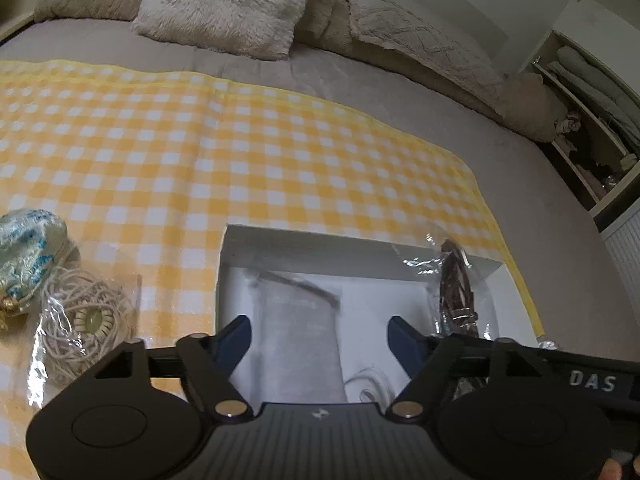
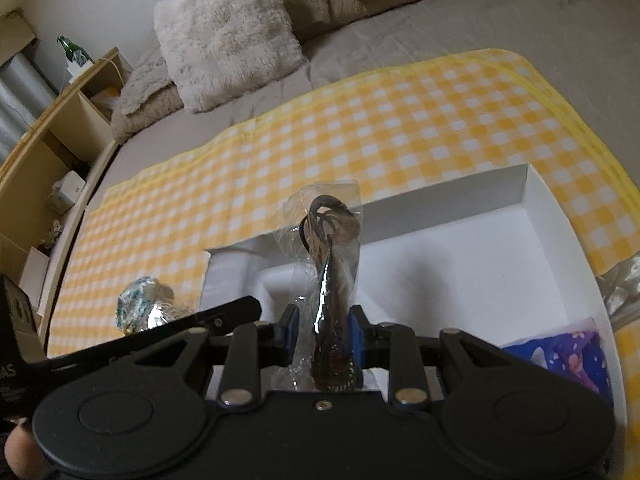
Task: Organize soft objects
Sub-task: 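Carry the bagged pendant with the right gripper while the left gripper carries the grey packet to the tray, then open the right gripper over the tray while the left gripper releases the grey packet inside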
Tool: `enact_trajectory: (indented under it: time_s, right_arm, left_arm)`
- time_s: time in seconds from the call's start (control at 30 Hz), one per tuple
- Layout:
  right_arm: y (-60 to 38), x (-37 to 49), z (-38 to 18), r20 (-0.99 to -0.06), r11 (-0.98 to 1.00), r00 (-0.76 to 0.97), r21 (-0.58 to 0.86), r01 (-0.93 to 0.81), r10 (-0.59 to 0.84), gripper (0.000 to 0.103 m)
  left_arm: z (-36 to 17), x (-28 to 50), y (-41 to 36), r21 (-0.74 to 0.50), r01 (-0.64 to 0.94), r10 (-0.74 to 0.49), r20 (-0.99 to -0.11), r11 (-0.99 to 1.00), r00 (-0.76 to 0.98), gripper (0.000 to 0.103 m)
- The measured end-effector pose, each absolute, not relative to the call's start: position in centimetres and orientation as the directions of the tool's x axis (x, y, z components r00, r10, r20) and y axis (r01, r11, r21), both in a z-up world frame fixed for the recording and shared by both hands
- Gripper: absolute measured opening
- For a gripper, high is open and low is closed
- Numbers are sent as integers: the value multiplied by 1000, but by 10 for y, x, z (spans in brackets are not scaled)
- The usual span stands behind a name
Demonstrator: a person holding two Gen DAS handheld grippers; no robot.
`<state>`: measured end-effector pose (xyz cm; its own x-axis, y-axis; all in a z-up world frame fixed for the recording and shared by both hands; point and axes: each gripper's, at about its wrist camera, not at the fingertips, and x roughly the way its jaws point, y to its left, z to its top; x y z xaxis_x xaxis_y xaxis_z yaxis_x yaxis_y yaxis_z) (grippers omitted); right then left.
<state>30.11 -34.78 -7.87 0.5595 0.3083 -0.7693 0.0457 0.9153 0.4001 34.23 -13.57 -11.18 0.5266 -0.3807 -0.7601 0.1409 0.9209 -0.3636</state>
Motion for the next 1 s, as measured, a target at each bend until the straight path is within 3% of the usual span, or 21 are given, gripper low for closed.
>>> enact_trajectory:
  time_s: [0.13, 0.37, 1.0]
  right_arm:
    - [-346, 306, -87, -786, 923, 541, 382, 44, 300, 29]
    - [-338, 308, -93, -818, 944, 514, 327, 47, 258, 58]
    - [-357, 266, -53, -766, 969, 617, 245, 20, 181, 67]
  left_arm:
    - [-111, 341, -135, -335, 149, -362, -773, 930, 521, 78]
    - [-107, 337, -130, -296, 154, -332, -788, 943, 518, 78]
    - [-62, 287, -116, -212, 178, -276, -765, 961, 582, 88]
